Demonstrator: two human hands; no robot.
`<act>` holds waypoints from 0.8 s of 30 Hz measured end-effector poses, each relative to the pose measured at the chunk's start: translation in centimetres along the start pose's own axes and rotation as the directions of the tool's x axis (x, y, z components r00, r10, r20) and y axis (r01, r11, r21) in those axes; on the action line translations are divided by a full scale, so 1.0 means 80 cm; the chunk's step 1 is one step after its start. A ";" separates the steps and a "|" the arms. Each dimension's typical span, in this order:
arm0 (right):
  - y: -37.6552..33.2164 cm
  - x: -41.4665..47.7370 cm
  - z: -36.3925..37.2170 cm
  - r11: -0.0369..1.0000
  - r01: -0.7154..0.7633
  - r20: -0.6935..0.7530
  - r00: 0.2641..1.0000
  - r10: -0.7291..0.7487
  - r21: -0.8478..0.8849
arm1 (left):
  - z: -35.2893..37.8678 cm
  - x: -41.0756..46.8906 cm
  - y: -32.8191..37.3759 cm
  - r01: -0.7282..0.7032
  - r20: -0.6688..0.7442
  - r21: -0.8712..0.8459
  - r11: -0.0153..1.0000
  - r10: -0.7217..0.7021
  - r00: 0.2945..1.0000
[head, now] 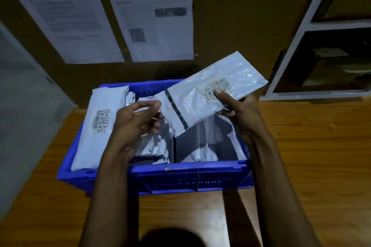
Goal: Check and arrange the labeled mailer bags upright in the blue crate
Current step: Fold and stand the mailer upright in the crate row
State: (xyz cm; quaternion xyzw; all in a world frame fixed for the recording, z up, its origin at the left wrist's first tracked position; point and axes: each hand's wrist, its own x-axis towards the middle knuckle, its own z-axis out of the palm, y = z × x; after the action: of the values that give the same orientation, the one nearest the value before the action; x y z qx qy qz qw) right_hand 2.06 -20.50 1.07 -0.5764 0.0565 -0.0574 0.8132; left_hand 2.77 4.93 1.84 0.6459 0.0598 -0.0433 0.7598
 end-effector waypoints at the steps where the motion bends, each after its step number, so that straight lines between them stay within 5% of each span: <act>1: -0.001 0.007 0.006 0.999 -0.017 0.026 1.000 0.018 -0.045 | -0.007 0.001 0.005 -0.008 -0.033 0.006 1.000 0.008 0.999; 7: -0.004 0.052 0.083 0.990 -0.137 0.123 0.982 0.141 -0.041 | -0.055 0.002 0.018 -0.039 -0.193 0.064 0.997 0.051 0.980; 11: 0.027 0.077 0.125 0.971 -0.190 0.179 0.960 0.214 -0.143 | -0.083 -0.011 0.021 0.089 -0.312 0.213 0.973 -0.018 0.950; 14: 0.060 0.089 0.136 0.923 -0.238 0.214 0.926 0.309 -0.303 | -0.100 -0.031 0.026 0.265 -0.421 0.405 0.875 -0.079 0.904; 17: 0.077 0.091 0.141 0.854 -0.187 0.284 0.890 0.357 -0.486 | -0.106 -0.047 0.031 0.331 -0.485 0.602 0.726 0.003 0.875; 21: 0.085 0.091 0.151 0.786 -0.095 0.319 0.879 0.354 -0.611 | -0.085 -0.039 0.023 -0.008 -0.299 0.720 0.694 0.321 0.899; 24: 0.099 0.093 0.153 0.711 0.006 0.287 0.917 0.276 -0.703 | -0.070 -0.019 0.000 -0.205 -0.072 0.780 0.591 0.410 0.909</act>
State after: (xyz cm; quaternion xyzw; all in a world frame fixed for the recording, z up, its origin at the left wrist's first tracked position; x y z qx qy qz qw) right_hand 11.57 -7.70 -2.62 -0.8316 -0.0384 0.1386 0.5365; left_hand 1.06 10.43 1.18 0.9034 0.0157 0.1484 0.4021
